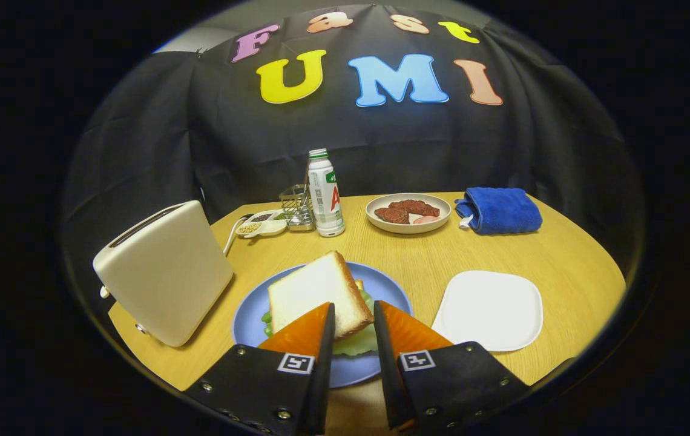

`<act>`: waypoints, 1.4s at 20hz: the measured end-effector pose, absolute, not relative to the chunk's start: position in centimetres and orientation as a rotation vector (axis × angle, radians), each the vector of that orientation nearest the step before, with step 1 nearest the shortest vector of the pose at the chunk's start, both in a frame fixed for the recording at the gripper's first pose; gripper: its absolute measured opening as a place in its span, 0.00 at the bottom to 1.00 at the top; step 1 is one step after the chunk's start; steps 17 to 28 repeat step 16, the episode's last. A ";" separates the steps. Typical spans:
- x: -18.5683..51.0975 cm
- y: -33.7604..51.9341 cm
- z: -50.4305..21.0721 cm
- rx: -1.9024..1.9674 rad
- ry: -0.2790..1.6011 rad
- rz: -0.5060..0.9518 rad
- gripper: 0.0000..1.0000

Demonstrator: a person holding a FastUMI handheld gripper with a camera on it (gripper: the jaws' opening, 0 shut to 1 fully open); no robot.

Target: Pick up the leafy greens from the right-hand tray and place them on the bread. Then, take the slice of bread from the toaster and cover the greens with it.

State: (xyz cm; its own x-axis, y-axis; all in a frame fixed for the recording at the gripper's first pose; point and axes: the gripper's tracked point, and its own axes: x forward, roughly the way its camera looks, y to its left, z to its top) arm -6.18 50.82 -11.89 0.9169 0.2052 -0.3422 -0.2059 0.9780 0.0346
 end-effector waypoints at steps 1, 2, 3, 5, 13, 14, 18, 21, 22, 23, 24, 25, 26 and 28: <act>-5.9 50.4 -11.7 0.000 0.342 0.201 0.37; -5.7 50.2 -11.5 0.004 0.332 0.197 0.37; -5.7 49.9 -11.2 0.011 0.324 0.196 0.37; -5.5 49.3 -10.4 0.020 0.302 0.201 0.37; -4.0 44.2 -3.2 0.018 0.117 0.188 0.37; -4.1 43.3 -2.3 -0.001 0.082 0.188 0.37; -4.4 41.0 -1.4 -0.052 0.031 0.170 0.37; -4.4 41.0 -1.4 -0.052 0.031 0.170 0.37; -4.4 41.0 -1.4 -0.052 0.031 0.170 0.37; -4.4 41.0 -1.4 -0.052 0.031 0.170 0.37; -4.4 41.0 -1.4 -0.052 0.031 0.170 0.37; -4.4 41.0 -1.4 -0.052 0.031 0.170 0.37; -4.4 41.0 -1.4 -0.052 0.031 0.170 0.37; -4.4 41.0 -1.4 -0.052 0.031 0.170 0.37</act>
